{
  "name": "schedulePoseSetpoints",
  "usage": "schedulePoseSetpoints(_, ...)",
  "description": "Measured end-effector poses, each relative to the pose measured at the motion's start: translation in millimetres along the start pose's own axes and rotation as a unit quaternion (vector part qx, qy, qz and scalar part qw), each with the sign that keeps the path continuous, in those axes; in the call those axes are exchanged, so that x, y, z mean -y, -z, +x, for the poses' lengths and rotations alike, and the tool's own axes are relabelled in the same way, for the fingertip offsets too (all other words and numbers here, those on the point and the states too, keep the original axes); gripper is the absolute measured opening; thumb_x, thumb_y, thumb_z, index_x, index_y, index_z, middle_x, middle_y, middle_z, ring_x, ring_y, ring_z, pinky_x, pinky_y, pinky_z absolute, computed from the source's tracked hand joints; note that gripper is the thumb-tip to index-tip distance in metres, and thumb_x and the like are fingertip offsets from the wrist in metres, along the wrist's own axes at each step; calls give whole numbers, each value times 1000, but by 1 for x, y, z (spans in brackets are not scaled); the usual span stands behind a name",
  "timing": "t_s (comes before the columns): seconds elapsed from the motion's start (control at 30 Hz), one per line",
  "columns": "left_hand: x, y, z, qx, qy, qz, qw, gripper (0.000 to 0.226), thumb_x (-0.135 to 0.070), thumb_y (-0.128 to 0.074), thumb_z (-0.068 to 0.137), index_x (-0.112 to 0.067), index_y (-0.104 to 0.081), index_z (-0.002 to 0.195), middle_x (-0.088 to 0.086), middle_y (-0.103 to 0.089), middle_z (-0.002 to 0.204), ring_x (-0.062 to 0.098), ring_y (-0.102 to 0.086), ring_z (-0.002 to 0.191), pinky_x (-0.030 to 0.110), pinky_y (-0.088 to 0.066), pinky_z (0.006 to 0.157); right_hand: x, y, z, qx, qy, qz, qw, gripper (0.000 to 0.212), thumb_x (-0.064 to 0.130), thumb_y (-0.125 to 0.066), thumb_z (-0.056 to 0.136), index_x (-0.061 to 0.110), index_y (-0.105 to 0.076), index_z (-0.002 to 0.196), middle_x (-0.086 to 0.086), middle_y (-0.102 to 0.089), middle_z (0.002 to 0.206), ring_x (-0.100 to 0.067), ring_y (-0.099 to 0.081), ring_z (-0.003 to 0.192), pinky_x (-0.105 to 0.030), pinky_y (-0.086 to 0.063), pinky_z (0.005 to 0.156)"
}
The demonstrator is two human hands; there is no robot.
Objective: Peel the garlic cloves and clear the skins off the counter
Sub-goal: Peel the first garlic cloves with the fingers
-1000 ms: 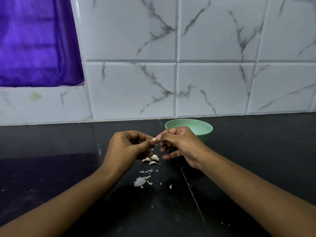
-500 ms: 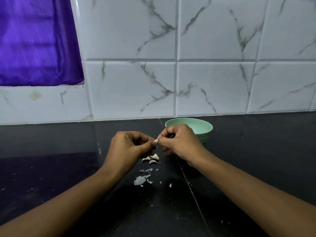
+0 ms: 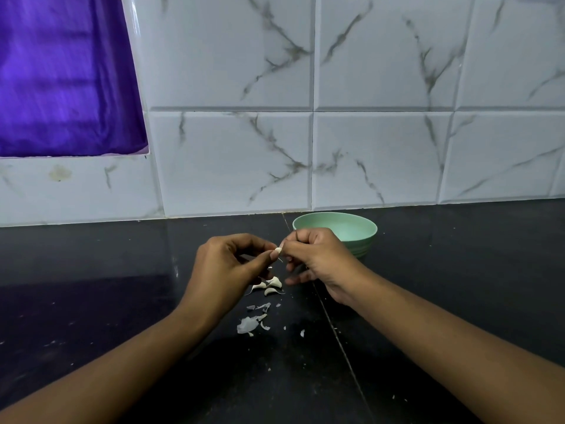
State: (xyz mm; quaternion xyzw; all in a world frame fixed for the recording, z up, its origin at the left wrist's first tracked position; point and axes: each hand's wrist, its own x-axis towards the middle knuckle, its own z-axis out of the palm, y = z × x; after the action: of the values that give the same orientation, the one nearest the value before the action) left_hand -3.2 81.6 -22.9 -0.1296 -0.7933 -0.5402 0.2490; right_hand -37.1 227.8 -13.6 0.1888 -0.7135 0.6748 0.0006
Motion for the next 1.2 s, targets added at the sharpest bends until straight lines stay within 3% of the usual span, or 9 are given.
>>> schedulePoseSetpoints(0.17, -2, 1, -2, -25, -31, 12, 999, 11, -17, -80, 72, -22, -73, 78, -4, -73, 70, 15, -71, 57, 33, -59, 59, 0, -1, 2, 15, -26, 35, 999, 21, 4, -60, 86, 10, -59, 66, 1, -47, 57, -5, -47, 49, -26, -53, 48)
schedulePoseSetpoints(0.43, -1, 3, 1, 12, -21, -26, 999, 10, -16, -77, 73, -22, -76, 81, 6, -73, 69, 20, -72, 61, 41, -60, 64, 3, 0, -1, 27, -31, 44, 998, 19, 4, -58, 87, 9, -60, 68, 0, -48, 59, -6, -49, 49, -25, -54, 47)
schedulePoseSetpoints(0.63, -2, 4, 1, 34, -14, -66, 997, 16, -22, -74, 67, -20, -75, 83, 8, -73, 68, 18, -71, 61, 32, -59, 57, 5, 1, -3, 34, -27, 48, 998, 20, 5, -57, 88, 9, -61, 68, -1, -50, 61, -7, -50, 50, -25, -54, 47)
schedulePoseSetpoints(0.73, -2, 2, 1, 32, 26, -131, 991, 10, -13, -71, 73, -15, -75, 83, 10, -72, 69, 15, -66, 56, 21, -50, 47, 7, 2, -4, 33, -29, 48, 998, 18, 7, -57, 87, 9, -61, 69, -1, -50, 62, -8, -50, 50, -26, -54, 47)
schedulePoseSetpoints(0.97, 2, 3, 6, 48, 158, -216, 962, 9, -6, -62, 84, -8, -69, 90, 3, -73, 75, 11, -64, 52, 19, -47, 41, 13, 9, -5, 66, -31, -8, 997, 26, 14, -49, 92, 11, -63, 70, 0, -51, 62, -8, -47, 48, -21, -44, 41)
schedulePoseSetpoints(1.1, 2, 5, 7, 64, 180, -205, 960, 9, -3, -63, 83, -7, -70, 88, 4, -71, 70, 9, -63, 51, 17, -44, 40, 18, 16, -6, 109, 9, -92, 990, 14, 14, -67, 84, 11, -69, 71, 7, -55, 55, -3, -45, 46, -17, -39, 40)
schedulePoseSetpoints(1.2, 3, 6, 7, 65, 188, -194, 961, 9, -4, -64, 83, -6, -71, 88, 4, -71, 70, 8, -62, 50, 16, -44, 40, 19, 18, -6, 105, 28, -125, 986, 18, 7, -76, 75, 13, -63, 64, 6, -54, 53, -2, -46, 47, -19, -40, 42)
